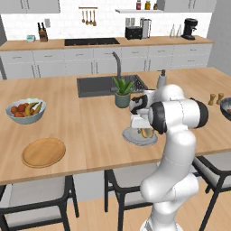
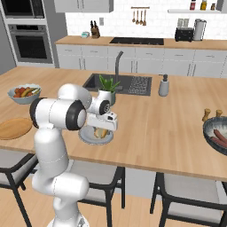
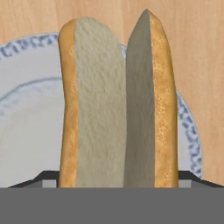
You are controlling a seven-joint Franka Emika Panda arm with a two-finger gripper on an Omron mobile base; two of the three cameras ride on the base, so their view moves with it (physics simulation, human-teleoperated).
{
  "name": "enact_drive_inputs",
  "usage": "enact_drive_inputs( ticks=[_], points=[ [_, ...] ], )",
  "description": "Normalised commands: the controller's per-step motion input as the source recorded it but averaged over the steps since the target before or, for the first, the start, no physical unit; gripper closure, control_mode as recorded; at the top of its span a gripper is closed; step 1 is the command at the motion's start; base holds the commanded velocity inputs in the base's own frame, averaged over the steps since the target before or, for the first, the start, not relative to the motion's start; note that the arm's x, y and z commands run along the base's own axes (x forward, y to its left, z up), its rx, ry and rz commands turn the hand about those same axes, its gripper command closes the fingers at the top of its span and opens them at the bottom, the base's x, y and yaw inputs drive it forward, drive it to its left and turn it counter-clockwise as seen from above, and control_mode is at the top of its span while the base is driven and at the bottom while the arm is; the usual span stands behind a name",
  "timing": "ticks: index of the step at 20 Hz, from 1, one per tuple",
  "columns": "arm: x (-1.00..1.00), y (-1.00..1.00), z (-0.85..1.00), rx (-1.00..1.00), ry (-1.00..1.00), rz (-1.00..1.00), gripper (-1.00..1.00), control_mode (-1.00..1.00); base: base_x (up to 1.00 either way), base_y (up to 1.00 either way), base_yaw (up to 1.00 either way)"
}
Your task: Place one bun and one sausage from the bowl on each plate.
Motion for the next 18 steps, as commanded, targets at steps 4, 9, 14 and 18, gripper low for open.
enact_drive_inputs(
  ticks=[4,9,14,18],
  points=[
    [-0.01,0.00,0.00,0.00,0.00,0.00,-1.00,-1.00,0.00,0.00,0.00],
    [-0.16,0.00,0.13,0.00,-0.02,0.00,-1.00,-1.00,0.00,0.00,0.00],
    [-0.38,-0.02,0.59,0.00,-0.05,0.00,-1.00,-1.00,0.00,0.00,0.00],
    [-0.71,-0.04,0.78,0.00,0.00,-0.02,-1.00,-1.00,0.00,0.00,0.00]
  ],
)
